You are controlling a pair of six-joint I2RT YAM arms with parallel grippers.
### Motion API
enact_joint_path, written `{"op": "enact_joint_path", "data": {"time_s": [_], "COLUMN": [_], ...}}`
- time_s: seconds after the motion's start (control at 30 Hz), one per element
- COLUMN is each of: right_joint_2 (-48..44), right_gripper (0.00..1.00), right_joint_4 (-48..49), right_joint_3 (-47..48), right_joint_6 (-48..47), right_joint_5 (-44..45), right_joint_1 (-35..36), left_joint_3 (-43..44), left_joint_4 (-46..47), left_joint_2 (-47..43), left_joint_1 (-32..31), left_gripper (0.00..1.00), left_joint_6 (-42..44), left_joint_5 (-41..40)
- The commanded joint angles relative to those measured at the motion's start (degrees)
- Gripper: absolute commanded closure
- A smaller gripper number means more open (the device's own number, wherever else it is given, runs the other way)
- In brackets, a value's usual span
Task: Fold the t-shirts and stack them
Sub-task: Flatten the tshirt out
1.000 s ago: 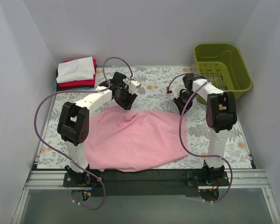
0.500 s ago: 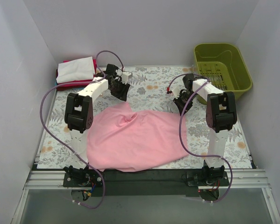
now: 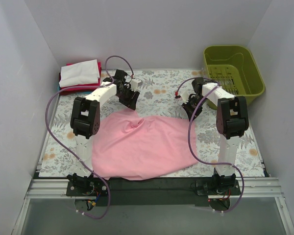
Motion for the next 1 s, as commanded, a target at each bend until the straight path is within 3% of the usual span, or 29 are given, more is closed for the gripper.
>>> {"op": "enact_joint_path", "data": {"time_s": [0.0,0.33,0.47,0.63,0.8,0.97], "right_joint_2": [-0.5,-0.2,-0.5,-1.3,-2.8,-2.5], "right_gripper": [0.89,0.89,0.89,0.86,0.71,0.55], "right_joint_4": [-2.1,-2.3,-2.3,-3.0,-4.1,-4.2], "right_joint_3": [1.1,1.1,1.1,1.0,2.5,6.6], "right_joint_6": [0.4,0.5,0.5,-0.1,-1.0,-1.7], "right_joint_5": [-1.5,-2.1,-2.1,-1.8,-1.5,-1.4], "right_joint_1": [-0.2,-0.3,-0.3,-0.5,-1.0,-1.8], "left_joint_3": [1.4,2.7,3.2,3.3,3.6,3.9], "left_joint_4": [0.3,0.9,0.7,0.9,0.9,-0.1], "left_joint_2": [-1.5,1.0,1.9,2.4,1.7,-0.5], "left_joint_1": [-0.5,-1.0,-1.1,-1.1,-1.1,-0.8], "left_gripper": [0.55,0.6,0.66,0.83,1.0,1.0], "left_joint_6": [1.4,2.4,2.9,3.0,2.2,2.5], "left_joint_5": [0.5,-1.4,-1.9,-3.0,-2.7,-0.8]}}
